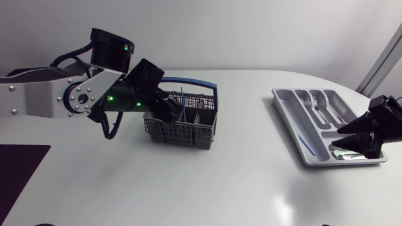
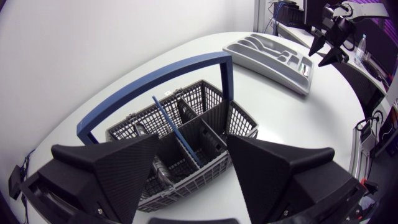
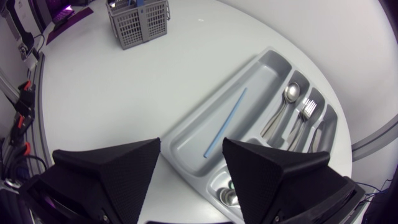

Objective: Unload the cutlery basket into the drawer organizer.

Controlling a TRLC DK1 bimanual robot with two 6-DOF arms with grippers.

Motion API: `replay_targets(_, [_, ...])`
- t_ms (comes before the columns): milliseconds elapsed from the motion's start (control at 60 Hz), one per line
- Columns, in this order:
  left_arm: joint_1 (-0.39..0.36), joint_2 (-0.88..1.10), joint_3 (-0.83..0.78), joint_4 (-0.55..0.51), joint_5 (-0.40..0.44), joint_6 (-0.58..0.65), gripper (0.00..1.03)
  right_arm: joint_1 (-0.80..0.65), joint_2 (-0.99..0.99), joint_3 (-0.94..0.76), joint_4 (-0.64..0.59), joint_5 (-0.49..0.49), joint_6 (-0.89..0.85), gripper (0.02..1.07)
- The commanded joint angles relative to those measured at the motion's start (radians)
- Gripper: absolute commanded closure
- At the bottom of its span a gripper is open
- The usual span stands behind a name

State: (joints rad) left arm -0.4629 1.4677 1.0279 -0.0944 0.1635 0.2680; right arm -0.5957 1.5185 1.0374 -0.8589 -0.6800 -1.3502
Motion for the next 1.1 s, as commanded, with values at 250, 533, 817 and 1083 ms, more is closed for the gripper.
replay_targets(250, [-0.006,0.143,0.009,0.117,-0.025,-0.115,0.27,0.183,-0.184,-0.119,0.015,-0.021,0.269,0.32])
replay_targets(533, [0.006,0.246,0.043,0.236,-0.059,-0.171,0.27,0.281,-0.204,-0.154,0.077,-0.004,0.388,0.32])
replay_targets(817, [0.009,0.33,0.086,0.314,-0.085,-0.207,0.37,0.356,-0.222,-0.18,0.135,0.019,0.454,0.32])
replay_targets(1083, [0.013,0.332,0.047,0.407,-0.104,-0.225,0.65,0.369,-0.218,-0.208,0.167,0.027,0.453,0.32])
